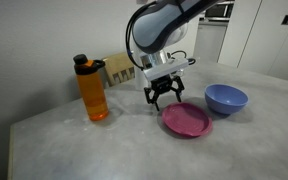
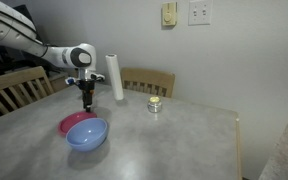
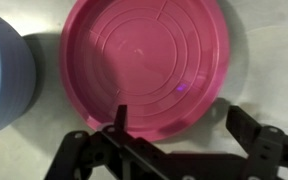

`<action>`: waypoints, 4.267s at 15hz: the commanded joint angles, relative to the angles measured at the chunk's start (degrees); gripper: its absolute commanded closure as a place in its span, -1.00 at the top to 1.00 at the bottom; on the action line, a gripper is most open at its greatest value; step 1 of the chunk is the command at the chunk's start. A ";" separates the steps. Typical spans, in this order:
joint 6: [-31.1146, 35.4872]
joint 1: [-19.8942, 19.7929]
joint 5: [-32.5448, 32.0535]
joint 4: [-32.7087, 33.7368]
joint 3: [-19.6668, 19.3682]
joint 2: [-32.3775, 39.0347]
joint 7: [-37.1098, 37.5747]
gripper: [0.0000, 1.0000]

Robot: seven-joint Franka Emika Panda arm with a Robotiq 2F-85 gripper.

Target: Put the pink lid on the bowl

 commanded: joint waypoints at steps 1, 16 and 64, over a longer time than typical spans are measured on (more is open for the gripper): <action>-1.73 -1.51 0.61 4.48 -0.27 4.93 -2.48 1.00; -3.60 -4.98 14.31 2.60 0.88 3.83 16.61 1.00; -11.00 -1.11 5.23 3.71 0.73 0.82 23.24 -0.94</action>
